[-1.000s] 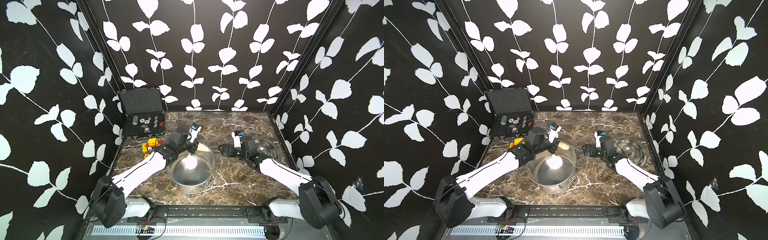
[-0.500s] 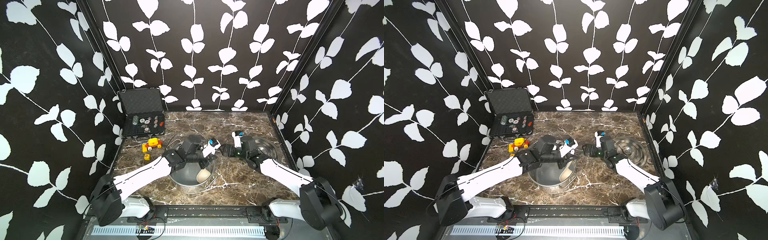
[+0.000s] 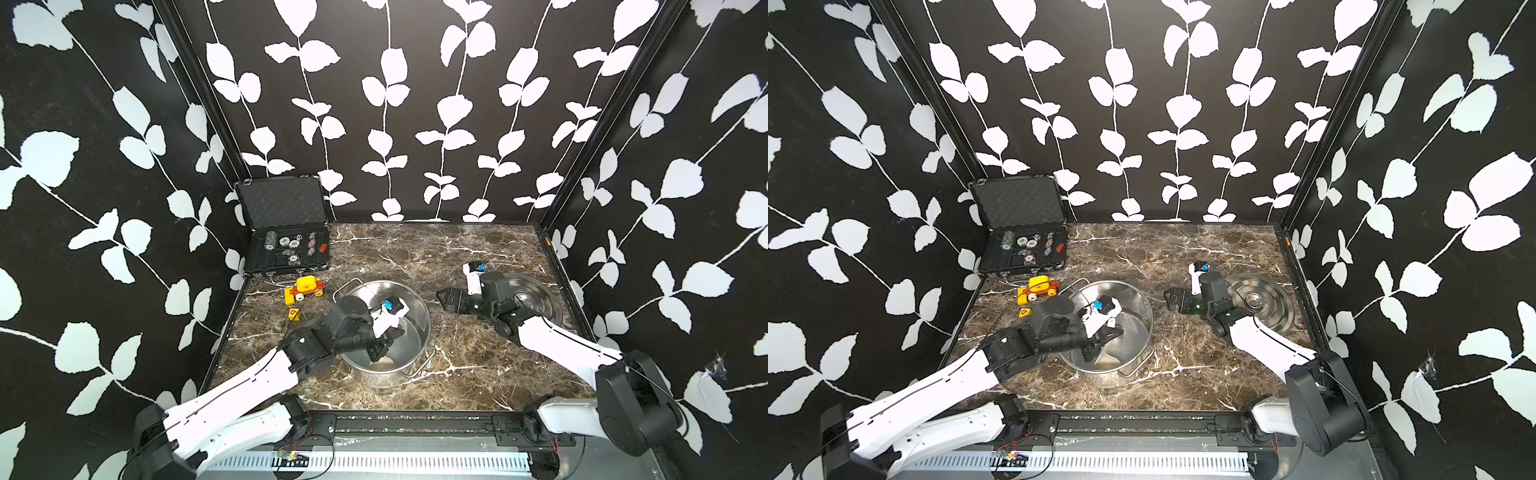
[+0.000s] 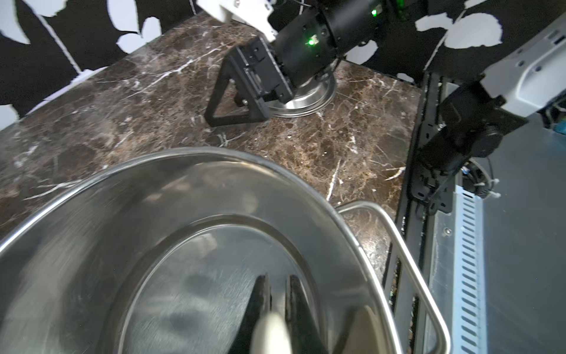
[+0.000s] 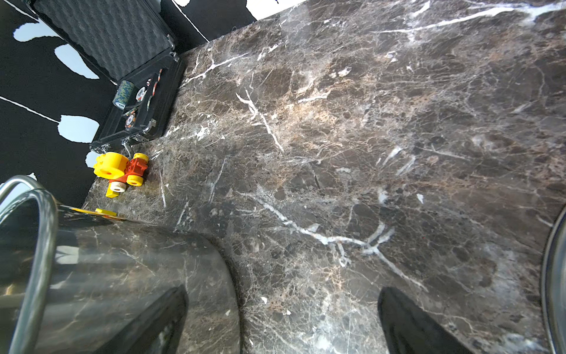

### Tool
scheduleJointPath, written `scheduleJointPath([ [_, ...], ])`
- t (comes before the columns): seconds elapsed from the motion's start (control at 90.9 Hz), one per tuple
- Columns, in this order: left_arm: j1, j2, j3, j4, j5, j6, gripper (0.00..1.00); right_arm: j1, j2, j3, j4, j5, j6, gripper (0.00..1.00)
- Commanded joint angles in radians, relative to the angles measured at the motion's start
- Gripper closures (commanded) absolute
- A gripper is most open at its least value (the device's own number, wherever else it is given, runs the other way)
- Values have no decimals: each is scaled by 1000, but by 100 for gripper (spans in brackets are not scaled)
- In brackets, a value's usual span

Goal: Stir the soup with a spoon
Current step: Stir the soup in the pan with a stick.

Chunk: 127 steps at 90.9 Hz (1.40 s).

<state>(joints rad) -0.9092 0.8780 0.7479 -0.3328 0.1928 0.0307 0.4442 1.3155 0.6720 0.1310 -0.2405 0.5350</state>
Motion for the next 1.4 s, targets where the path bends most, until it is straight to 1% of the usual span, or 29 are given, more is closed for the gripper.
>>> scheduleJointPath([
  [0.0, -1, -67, -27, -59, -174, -39, 100, 0, 5, -1, 41, -1, 6, 1],
  [0.099, 17, -99, -36, -68, -295, -63, 100, 1, 5, -3, 42, -3, 8, 1],
  [0.176, 46, -114, -43, -46, -354, -79, 100, -1, 4, -5, 43, -3, 10, 1],
  [0.407, 163, -71, -56, 85, -441, -105, 100, -1, -3, -10, 47, -2, 13, 1],
  [0.473, 191, -44, -53, 139, -436, -103, 100, 0, -9, -12, 44, 0, 13, 1],
  [0.55, 202, 2, -42, 199, -406, -97, 100, 0, -13, -12, 39, 0, 10, 1],
  [0.594, 232, 32, -35, 240, -383, -95, 100, 0, -17, -11, 37, 3, 9, 1],
  [0.671, 242, 85, -13, 286, -345, -84, 100, 0, -22, -11, 29, 5, 5, 1],
  [0.858, 251, 226, 78, 332, -224, -43, 100, -1, -36, -14, 16, 10, -4, 1],
  [1.089, 248, 393, 193, 356, 48, -29, 100, 0, -47, -17, 7, 16, -9, 1],
  [1.144, 238, 411, 208, 364, 94, -28, 100, -1, -52, -17, 5, 18, -10, 1],
  [1.232, 215, 424, 221, 370, 134, -10, 100, 1, -59, -21, -2, 26, -15, 1],
  [1.265, 182, 426, 227, 365, 151, -2, 100, -1, -61, -22, -2, 28, -14, 1],
  [1.386, 119, 435, 239, 322, 199, 37, 100, 0, -59, -29, 3, 30, -10, 1],
])
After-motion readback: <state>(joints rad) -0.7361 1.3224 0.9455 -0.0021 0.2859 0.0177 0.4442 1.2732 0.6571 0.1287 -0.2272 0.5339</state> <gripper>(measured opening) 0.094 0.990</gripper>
